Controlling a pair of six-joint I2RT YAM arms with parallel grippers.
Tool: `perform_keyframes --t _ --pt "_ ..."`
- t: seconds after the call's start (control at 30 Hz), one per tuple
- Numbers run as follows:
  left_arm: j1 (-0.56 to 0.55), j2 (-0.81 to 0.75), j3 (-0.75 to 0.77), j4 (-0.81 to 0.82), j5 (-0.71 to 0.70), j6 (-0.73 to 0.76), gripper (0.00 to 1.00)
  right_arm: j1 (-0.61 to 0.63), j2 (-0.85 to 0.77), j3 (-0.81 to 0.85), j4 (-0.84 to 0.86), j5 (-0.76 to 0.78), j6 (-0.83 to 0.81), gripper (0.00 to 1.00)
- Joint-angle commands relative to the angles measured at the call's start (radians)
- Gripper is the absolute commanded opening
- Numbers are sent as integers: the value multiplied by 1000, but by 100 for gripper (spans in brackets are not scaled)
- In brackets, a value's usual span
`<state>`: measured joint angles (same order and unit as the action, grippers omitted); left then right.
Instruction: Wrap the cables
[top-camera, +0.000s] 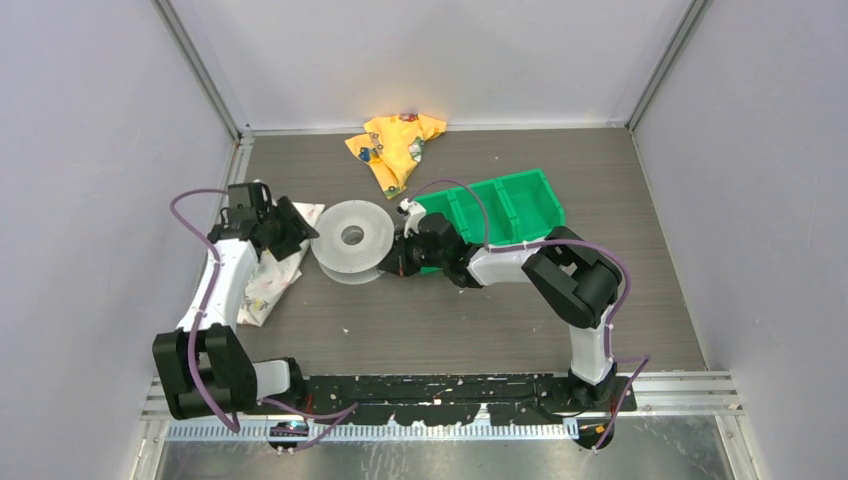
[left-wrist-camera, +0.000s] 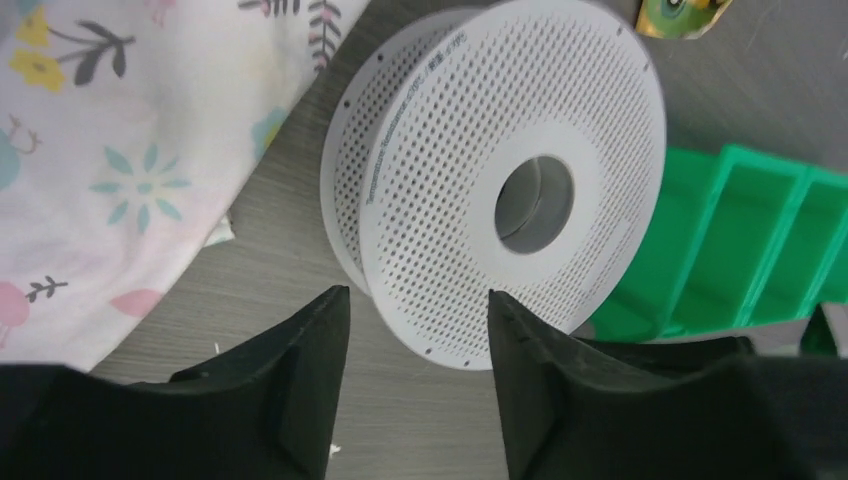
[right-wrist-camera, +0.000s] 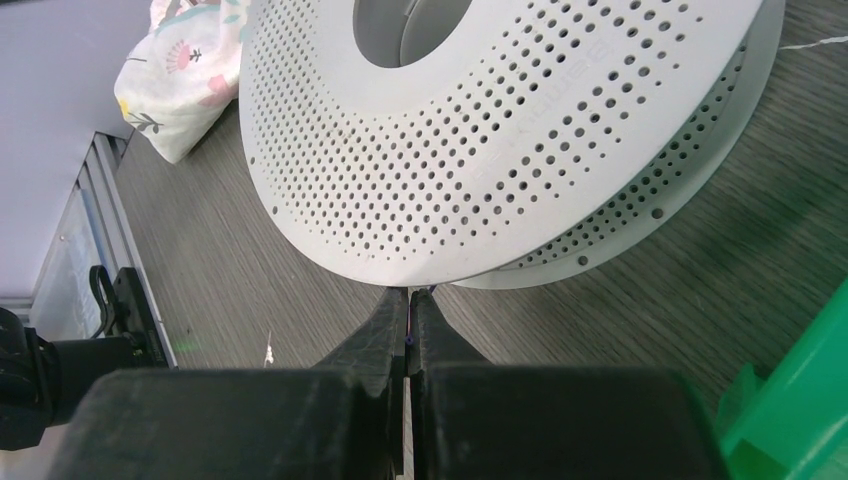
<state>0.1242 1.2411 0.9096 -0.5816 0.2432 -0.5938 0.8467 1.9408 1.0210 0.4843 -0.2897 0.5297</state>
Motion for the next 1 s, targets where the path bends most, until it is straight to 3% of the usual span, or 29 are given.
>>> perform_keyframes --t 0.0,0.17,0.37,0.5,0.67,0.97 --pt "18 74 98 23 -55 37 60 -3 -50 37 21 14 5 1" --pt "40 287 173 91 87 67 59 -3 -61 30 19 16 4 1" --pt "41 351 131 199 176 39 42 -2 -79 15 16 24 -4 0" --pt "42 313 75 220 173 23 29 -3 -83 14 11 28 -7 1" --pt "42 259 34 204 130 26 2 -2 -79 20 4 26 -3 1" --pt "42 69 -106 247 88 -56 1 -3 -88 11 -3 49 3 1"
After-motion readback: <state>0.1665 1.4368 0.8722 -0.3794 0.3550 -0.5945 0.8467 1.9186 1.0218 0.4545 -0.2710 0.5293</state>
